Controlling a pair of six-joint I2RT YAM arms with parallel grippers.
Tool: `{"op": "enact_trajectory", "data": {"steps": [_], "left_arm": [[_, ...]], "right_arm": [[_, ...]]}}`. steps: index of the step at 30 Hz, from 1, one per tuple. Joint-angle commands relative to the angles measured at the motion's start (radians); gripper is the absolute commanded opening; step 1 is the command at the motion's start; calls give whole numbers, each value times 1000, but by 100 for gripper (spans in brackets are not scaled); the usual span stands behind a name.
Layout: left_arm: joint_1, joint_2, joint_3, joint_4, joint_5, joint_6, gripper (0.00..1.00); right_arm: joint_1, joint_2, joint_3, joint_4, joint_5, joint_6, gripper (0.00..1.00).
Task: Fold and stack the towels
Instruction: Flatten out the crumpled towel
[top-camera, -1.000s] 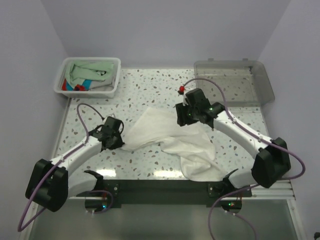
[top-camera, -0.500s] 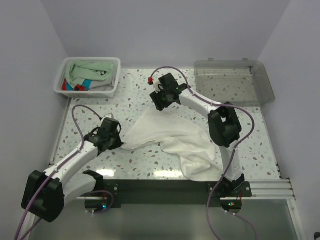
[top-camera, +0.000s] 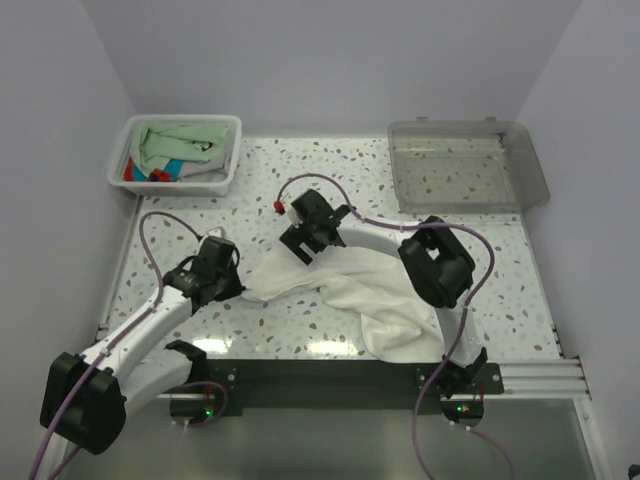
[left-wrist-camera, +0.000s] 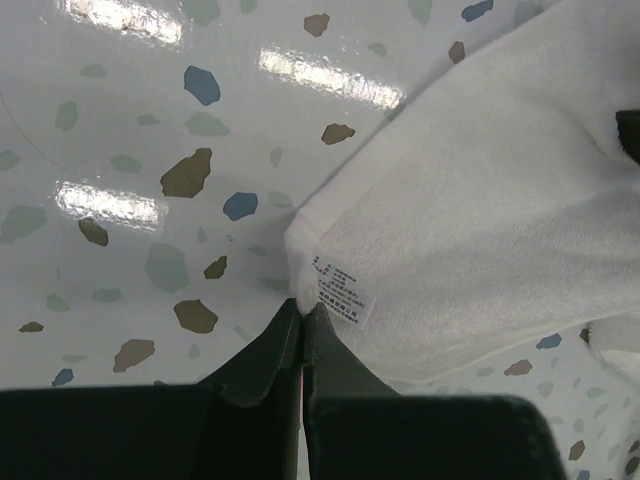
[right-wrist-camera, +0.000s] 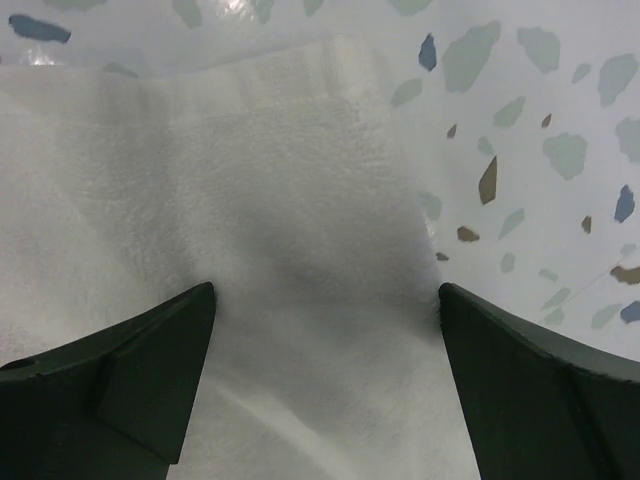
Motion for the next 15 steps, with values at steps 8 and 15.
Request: {"op": "enact_trajectory", "data": {"steps": [8, 15], "left_arm": [[17, 20, 89, -15, -38, 43, 0], [17, -8, 66, -28, -31, 39, 0]], "right_arm": [[130, -190, -153, -236, 39, 120, 99], [-40, -202, 89, -298, -159, 8, 92]]}}
